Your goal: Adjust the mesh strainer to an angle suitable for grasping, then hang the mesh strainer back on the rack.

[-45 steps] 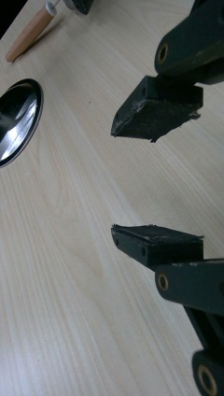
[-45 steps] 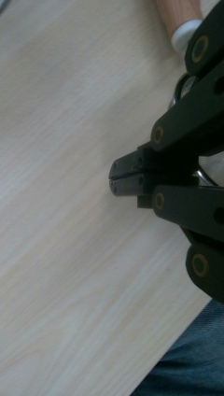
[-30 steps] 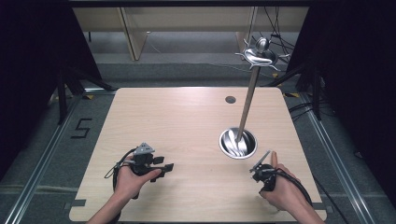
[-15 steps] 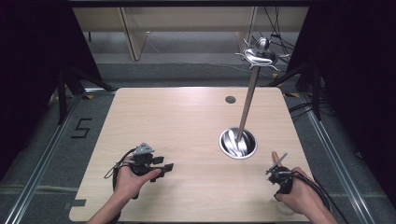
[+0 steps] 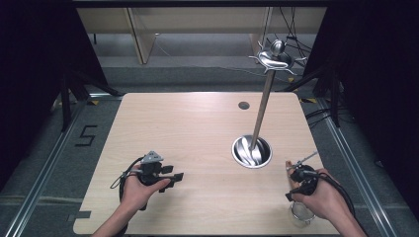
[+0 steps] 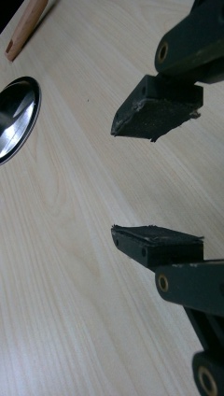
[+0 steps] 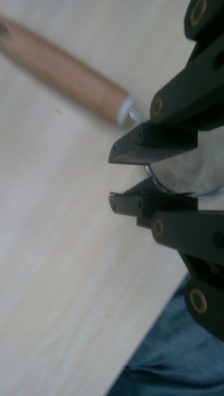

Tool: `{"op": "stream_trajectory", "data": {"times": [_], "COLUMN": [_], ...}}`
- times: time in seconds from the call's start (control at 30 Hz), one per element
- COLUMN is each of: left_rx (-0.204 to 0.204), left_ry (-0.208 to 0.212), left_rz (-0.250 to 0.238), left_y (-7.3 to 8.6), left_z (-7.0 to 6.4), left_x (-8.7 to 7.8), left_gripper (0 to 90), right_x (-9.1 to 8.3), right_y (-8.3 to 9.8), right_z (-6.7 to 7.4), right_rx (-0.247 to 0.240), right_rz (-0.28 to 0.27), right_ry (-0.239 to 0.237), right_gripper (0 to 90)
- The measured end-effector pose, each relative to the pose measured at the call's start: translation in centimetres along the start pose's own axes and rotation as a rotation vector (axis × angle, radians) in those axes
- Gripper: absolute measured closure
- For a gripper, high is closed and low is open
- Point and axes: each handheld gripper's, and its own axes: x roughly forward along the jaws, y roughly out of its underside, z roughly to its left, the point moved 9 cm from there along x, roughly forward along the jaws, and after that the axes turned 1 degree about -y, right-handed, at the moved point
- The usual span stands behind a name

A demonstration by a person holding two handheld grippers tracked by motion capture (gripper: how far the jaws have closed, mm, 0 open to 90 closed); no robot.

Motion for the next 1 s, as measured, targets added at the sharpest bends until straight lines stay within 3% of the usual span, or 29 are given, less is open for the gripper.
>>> {"op": "stream_trajectory", "data": {"times": [0.03, 0.07, 0.1, 0.3, 0.33, 0.37, 0.4, 0.53, 0.57, 0.67, 0.83, 0.87, 0.9, 1.0], "left_rx": [0.0, 0.0, -0.003, -0.008, -0.008, -0.008, -0.005, 0.001, -0.006, -0.005, 0.014, 0.017, 0.002, 0.009], "left_ry": [0.0, 0.0, 0.004, 0.013, 0.013, 0.014, 0.013, 0.015, 0.011, 0.006, 0.01, 0.007, 0.014, 0.019], "left_rz": [0.0, 0.0, -0.002, 0.003, 0.003, 0.0, -0.003, -0.002, -0.004, 0.007, 0.011, 0.01, -0.004, 0.004], "left_y": [0.0, 0.0, -0.1, 0.1, 0.1, 0.0, 0.0, 0.0, 0.0, 0.1, 0.0, 0.0, -0.1, -0.1], "left_z": [0.0, 0.0, -0.1, 0.1, 0.1, 0.1, 0.0, -0.1, -0.1, 0.1, -0.1, -0.1, -0.3, -0.3], "left_x": [0.1, 0.1, 0.1, 0.1, 0.1, 0.0, -0.1, 0.0, 0.1, 0.1, 0.1, 0.1, 0.4, 0.3], "left_gripper": [43.2, 43.2, 43.2, 43.1, 43.1, 43.1, 43.1, 43.1, 43.1, 43.1, 43.1, 43.0, 43.0, 43.0], "right_x": [-0.6, -0.7, -0.8, -1.1, -1.1, -1.0, -1.1, -1.1, -0.9, -0.7, -0.2, -0.1, 0.0, 0.3], "right_y": [-1.0, -1.1, -1.2, -1.9, -1.9, -2.3, -2.4, -2.7, -2.5, -2.7, -3.1, -3.1, -3.2, -3.2], "right_z": [-0.6, -0.8, -1.6, -3.8, -3.8, -4.0, -4.3, -4.8, -5.2, -5.1, -5.3, -4.8, -4.6, -4.2], "right_rx": [0.018, 0.046, 0.043, 0.112, 0.112, 0.135, 0.144, 0.168, 0.19, 0.229, 0.243, 0.281, 0.24, 0.249], "right_rz": [-0.037, -0.017, -0.004, -0.007, -0.007, -0.043, -0.045, -0.053, -0.021, -0.005, 0.01, 0.027, 0.034, 0.05], "right_ry": [0.0, 0.015, 0.035, 0.081, 0.081, 0.029, 0.074, 0.08, 0.07, 0.076, 0.076, 0.056, 0.047, 0.039], "right_gripper": [68.1, 65.5, 64.1, 64.6, 64.6, 65.2, 65.0, 63.3, 61.1, 60.7, 59.7, 59.7, 59.7, 60.1]}}
